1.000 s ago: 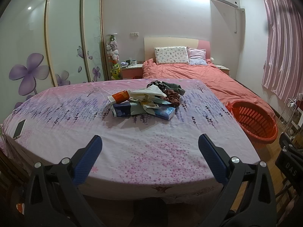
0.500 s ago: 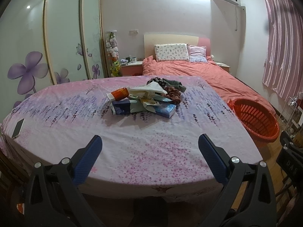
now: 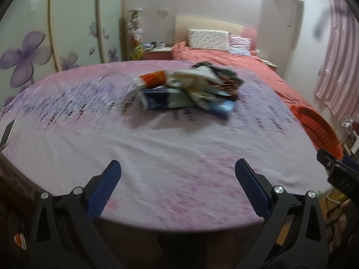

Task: Collect trash
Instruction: 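Grasp the blue wrapper with the left tool while the right tool grasps the blue tissue pack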

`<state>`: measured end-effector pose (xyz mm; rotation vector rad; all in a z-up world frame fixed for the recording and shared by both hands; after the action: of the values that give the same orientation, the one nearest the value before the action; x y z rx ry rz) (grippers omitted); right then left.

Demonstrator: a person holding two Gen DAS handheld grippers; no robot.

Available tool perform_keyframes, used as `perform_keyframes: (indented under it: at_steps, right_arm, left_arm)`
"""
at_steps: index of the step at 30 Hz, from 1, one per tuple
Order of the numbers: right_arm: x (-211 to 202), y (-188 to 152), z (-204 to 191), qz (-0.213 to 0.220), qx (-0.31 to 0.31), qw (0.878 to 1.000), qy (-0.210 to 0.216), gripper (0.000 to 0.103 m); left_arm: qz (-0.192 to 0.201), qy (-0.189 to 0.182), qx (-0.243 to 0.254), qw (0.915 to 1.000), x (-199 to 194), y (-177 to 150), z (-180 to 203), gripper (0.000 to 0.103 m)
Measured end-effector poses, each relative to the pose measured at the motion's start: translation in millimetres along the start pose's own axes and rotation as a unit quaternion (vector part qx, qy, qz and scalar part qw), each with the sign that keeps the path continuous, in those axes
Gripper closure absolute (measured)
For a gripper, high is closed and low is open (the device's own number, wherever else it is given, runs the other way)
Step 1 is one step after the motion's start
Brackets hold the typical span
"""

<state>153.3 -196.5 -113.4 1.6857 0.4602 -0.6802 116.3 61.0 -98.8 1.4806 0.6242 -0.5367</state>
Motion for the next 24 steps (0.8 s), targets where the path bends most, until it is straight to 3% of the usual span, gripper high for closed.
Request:
perform_keyframes:
  at_steps: [3, 7, 14, 17, 22, 24]
  right_arm:
    - [17, 9, -18, -0.014, -0.005, 0.999, 0.039, 0.002]
    - [55, 20, -51, -0.041, -0.019, 0.995, 0.084, 0.012]
    - [111, 36, -105, -0.074, -0.091, 0.986, 0.122, 0.015]
    - [127, 41, -123, -0.086, -0.119, 0.981, 0.13, 0.015]
    - [144, 46, -149, -0.094, -0.16, 0.971, 0.148, 0.015]
    - [149, 45, -153, -0.112, -0.161, 0.967, 0.162, 0.02]
  left_arm:
    - [0.001, 0.014, -0.012, 0.9998, 14, 8, -19, 0.004]
    - [0.019, 0.031, -0.017, 0.9992, 31, 22, -42, 0.004]
    - [0.016, 0.036, -0.02, 0.999, 62, 46, -66, 0.004]
    - [0.009, 0.027, -0.025, 0.9993, 75, 56, -72, 0.006]
    - [-0.008, -0.002, -0.034, 0.9994, 97, 68, -75, 0.019]
    - [-0.019, -0.023, -0.042, 0.9987, 106, 71, -74, 0.022]
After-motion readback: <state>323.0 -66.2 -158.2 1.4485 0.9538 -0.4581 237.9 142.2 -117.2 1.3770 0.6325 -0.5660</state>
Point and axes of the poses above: each gripper's, at about its wrist camera, not at the fingertips, and x roughly the way its jaws point, z to its right, y to its top, the point moved 5 cm from there along x, roughly the way its jaws point, and after that the axes turned 4 degrees about y, right-handed, at the moved point
